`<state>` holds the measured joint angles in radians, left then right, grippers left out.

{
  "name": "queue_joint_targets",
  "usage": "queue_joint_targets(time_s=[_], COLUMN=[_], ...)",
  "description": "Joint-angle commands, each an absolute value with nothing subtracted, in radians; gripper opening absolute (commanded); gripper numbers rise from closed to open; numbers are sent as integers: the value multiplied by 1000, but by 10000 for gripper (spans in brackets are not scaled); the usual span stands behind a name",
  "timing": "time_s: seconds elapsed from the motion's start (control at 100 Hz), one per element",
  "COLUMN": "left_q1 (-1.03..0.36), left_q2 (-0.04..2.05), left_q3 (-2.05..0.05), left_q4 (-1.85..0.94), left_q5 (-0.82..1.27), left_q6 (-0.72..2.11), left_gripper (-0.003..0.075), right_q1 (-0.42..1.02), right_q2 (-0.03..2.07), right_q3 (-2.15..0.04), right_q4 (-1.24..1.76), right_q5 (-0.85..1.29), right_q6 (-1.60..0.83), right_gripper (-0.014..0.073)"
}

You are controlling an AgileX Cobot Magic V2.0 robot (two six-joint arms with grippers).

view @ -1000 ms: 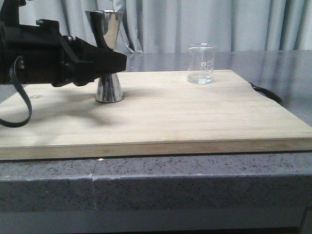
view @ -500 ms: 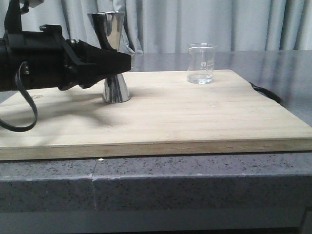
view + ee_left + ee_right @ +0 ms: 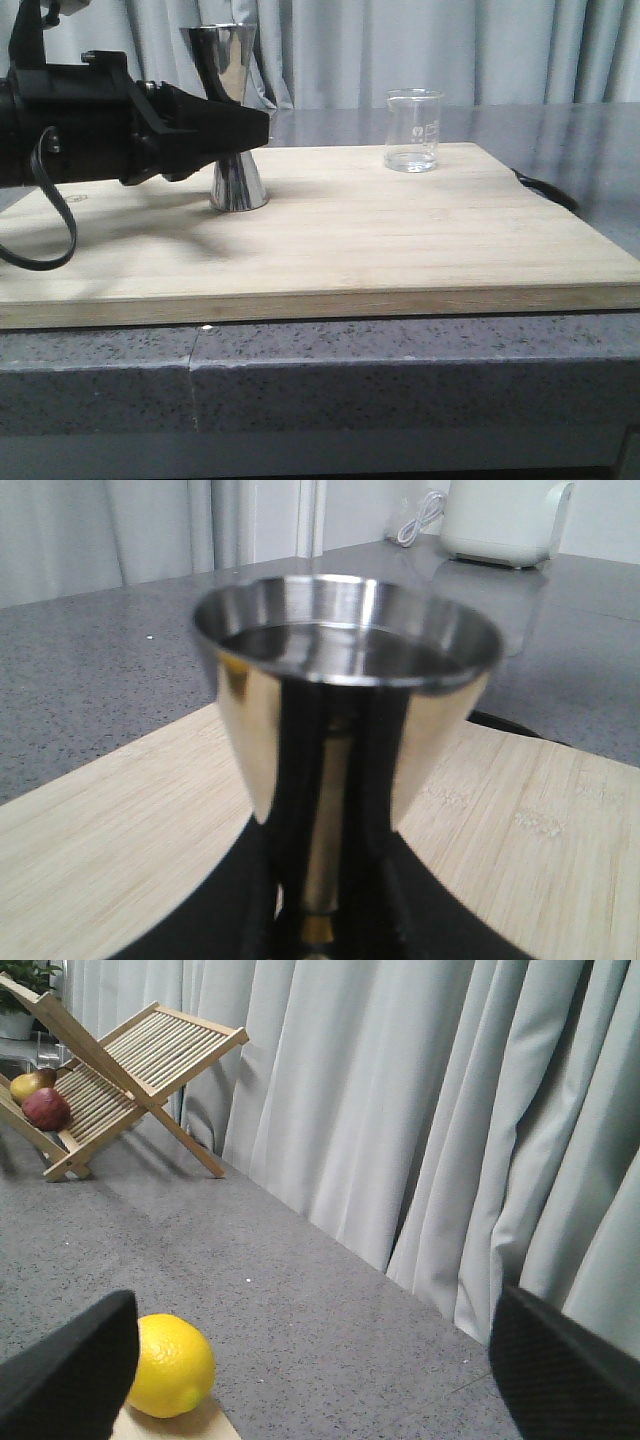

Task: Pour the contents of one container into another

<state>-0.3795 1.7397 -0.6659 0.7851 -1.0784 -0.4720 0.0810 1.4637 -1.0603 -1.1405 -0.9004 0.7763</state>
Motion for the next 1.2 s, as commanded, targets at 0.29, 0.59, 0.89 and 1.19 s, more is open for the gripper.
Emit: queue_joint_targets(time_s=[0.29, 0.59, 0.89, 1.19], left_q1=[-377, -377, -377, -377], left_q2=[1712, 1712, 1712, 1712], left_q3=[-686, -686, -686, -686], left_q4=[771, 771, 771, 771], left_q5=[-1135, -1135, -1135, -1143], left_q6=[-471, -471, -471, -471], left_gripper=[-17, 90, 108, 109], right_q1=[77, 77, 77, 77], right_q2=[1423, 1423, 1423, 1423], right_q3=[-1093, -1093, -1093, -1093], right_q4=[-1099, -1099, -1099, -1099], right_q5=[-938, -938, -938, -938], right_q6=[777, 777, 777, 777], right_gripper=[641, 641, 641, 641])
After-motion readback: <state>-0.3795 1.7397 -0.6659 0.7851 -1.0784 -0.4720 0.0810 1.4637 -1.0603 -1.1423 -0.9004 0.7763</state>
